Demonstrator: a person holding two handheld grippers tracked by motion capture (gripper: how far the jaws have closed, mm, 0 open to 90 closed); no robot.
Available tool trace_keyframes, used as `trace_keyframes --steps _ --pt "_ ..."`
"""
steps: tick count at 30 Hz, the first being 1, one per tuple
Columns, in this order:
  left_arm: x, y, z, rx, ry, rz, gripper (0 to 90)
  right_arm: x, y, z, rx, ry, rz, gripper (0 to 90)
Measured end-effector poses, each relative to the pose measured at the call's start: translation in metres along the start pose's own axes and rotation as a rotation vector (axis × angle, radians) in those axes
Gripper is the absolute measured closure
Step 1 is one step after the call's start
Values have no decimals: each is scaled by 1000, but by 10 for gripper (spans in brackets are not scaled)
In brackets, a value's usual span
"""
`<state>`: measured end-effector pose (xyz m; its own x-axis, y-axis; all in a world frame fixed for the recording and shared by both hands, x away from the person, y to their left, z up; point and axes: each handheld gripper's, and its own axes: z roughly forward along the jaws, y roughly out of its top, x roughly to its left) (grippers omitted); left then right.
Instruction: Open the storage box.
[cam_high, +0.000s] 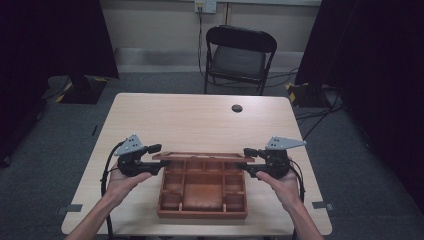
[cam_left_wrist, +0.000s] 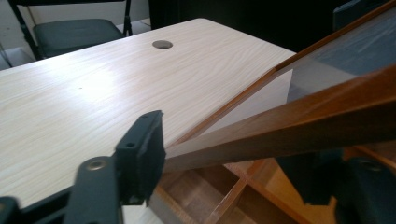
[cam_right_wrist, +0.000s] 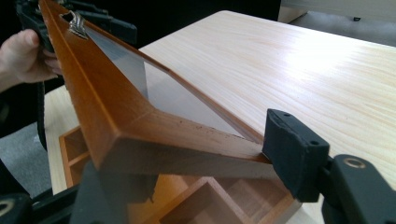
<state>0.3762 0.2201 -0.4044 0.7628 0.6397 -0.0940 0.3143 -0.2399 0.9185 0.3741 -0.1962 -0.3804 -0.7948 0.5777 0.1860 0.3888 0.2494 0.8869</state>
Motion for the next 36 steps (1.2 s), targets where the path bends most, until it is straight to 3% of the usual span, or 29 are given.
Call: trace_keyframes --steps 4,13,18,23,36 --pt "-1 2 6 -17 -6 3 411 -5 2 3 -26 11 23 410" --pt "3 10 12 -11 -17 5 444 -12 9 10 -32 16 29 412" --pt "7 10 14 -31 -22 -24 445 -17 11 14 -34 12 39 402" --pt "10 13 16 -27 -19 -16 452 -23 11 18 -39 7 55 403" --pt "18 17 25 -20 -11 -25 464 -28 20 28 -43 -3 37 441"
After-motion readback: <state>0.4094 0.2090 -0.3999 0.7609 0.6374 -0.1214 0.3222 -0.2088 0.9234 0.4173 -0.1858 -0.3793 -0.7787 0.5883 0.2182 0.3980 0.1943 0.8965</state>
